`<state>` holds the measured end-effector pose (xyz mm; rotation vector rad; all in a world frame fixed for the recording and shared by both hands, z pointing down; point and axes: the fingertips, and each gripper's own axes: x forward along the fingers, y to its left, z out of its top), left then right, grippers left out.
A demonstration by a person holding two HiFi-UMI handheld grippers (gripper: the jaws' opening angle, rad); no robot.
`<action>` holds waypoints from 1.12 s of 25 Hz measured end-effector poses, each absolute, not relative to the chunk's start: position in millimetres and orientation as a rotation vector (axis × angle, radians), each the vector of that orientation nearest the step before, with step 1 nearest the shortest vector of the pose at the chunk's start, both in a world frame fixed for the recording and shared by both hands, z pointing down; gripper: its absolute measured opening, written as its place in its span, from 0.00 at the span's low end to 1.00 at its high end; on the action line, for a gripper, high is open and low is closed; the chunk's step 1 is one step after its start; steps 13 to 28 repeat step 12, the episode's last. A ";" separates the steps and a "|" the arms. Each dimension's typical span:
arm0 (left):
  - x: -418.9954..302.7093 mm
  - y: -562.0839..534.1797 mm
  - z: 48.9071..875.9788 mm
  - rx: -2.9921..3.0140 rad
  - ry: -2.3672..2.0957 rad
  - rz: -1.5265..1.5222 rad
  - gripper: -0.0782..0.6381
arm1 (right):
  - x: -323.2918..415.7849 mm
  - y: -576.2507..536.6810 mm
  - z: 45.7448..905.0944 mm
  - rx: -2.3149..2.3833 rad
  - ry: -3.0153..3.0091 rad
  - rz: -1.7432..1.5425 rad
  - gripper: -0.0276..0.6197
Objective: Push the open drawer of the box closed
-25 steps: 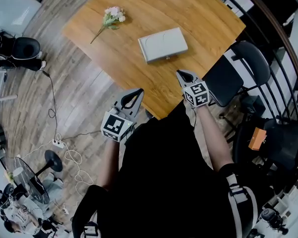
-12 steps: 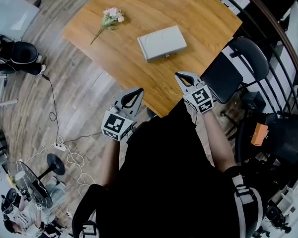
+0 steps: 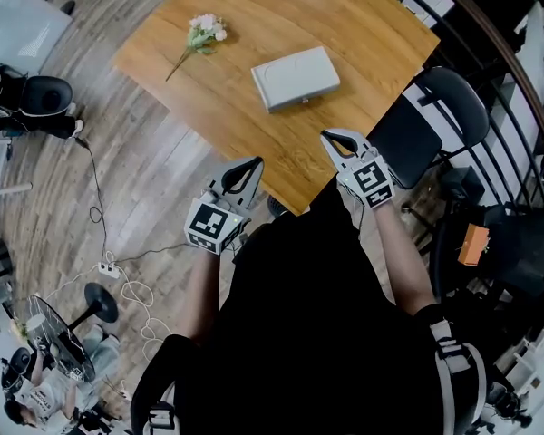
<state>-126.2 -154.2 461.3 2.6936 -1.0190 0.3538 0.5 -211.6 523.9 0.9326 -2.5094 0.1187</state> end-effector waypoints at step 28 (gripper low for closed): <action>-121.4 -152.9 456.9 2.698 -1.016 0.354 0.14 | 1.5 -198.1 516.2 0.929 -2.524 0.130 0.07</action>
